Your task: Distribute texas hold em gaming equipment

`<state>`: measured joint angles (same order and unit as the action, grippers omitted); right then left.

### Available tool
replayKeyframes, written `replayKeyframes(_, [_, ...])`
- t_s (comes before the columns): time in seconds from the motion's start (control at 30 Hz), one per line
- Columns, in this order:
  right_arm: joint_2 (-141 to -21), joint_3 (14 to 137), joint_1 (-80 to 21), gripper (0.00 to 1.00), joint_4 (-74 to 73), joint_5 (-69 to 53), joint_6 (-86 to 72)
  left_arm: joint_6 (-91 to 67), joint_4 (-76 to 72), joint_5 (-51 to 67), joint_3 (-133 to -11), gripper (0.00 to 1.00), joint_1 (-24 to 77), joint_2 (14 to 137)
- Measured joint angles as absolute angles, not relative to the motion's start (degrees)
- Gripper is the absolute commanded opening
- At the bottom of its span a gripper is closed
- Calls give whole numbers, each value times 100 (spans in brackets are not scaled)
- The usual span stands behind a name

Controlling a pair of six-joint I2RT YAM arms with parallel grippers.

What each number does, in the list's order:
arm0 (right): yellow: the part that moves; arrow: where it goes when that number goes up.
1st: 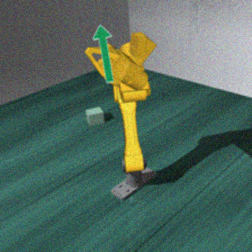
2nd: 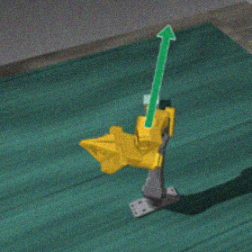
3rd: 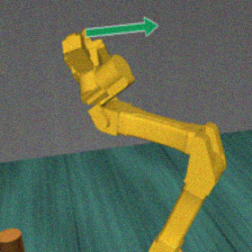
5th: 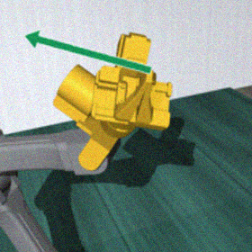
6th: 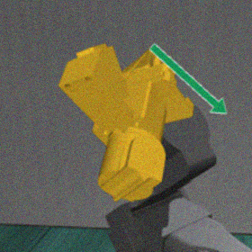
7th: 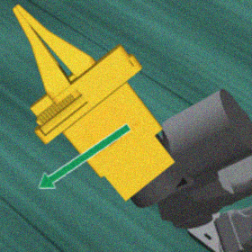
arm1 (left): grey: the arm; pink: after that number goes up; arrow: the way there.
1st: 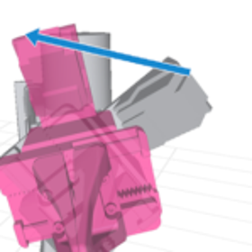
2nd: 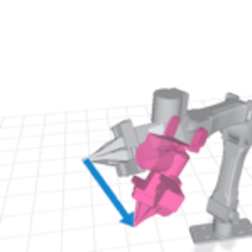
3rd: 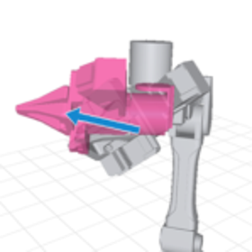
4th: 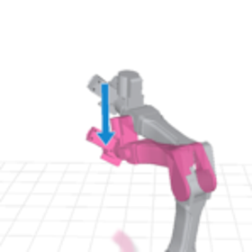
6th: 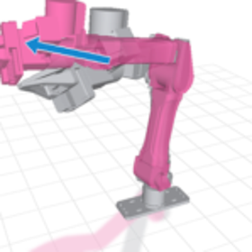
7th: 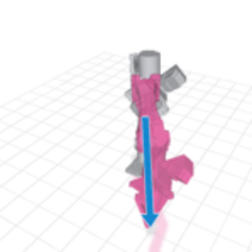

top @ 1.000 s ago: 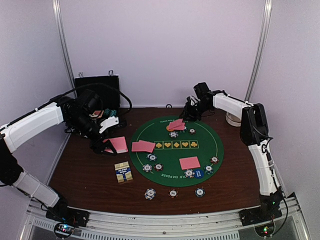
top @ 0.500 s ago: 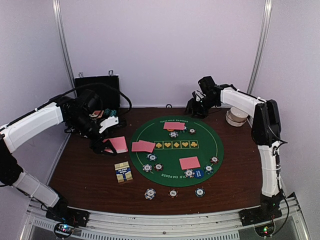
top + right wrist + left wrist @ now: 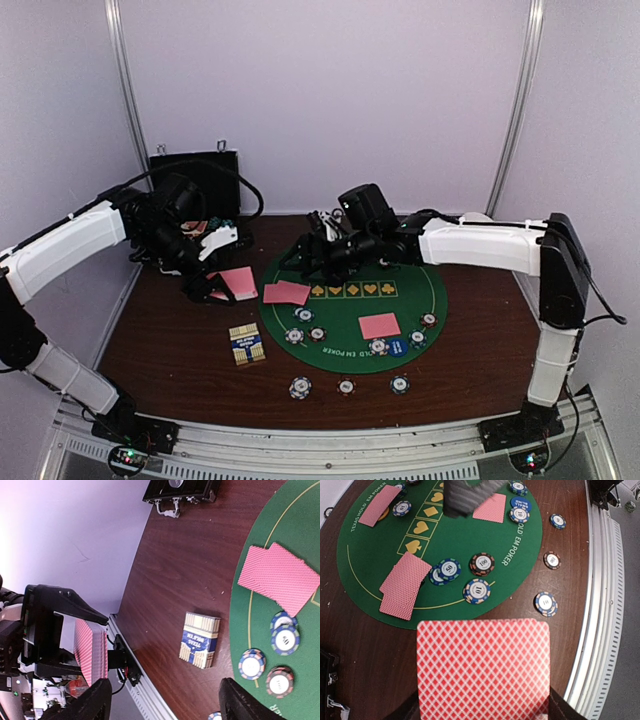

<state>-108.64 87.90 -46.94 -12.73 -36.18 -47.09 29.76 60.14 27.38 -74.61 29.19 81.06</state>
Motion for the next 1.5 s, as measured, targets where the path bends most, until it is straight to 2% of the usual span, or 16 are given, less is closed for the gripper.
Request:
replayKeyframes(0.4, [-11008,8641,-5179,85,276,-3964,-5841,2899,6010,2832,-7546,0,2919,8123])
replayKeyframes(0.6, [-11456,8868,-5345,89,484,-4117,-6040,2899,6010,2834,-7546,0,2919,8123])
replayKeyframes(0.87, [-11760,9253,-5544,89,565,-4327,-6147,2899,6012,2838,-7546,0,2919,8123])
replayKeyframes(1.13, [-12167,9612,-5627,81,676,-4510,-6329,2899,6010,2860,-7548,0,2919,8123])
replayKeyframes(1.5, [-12199,9424,-5483,68,755,-4545,-6351,2899,6023,2845,-7550,0,2919,8125])
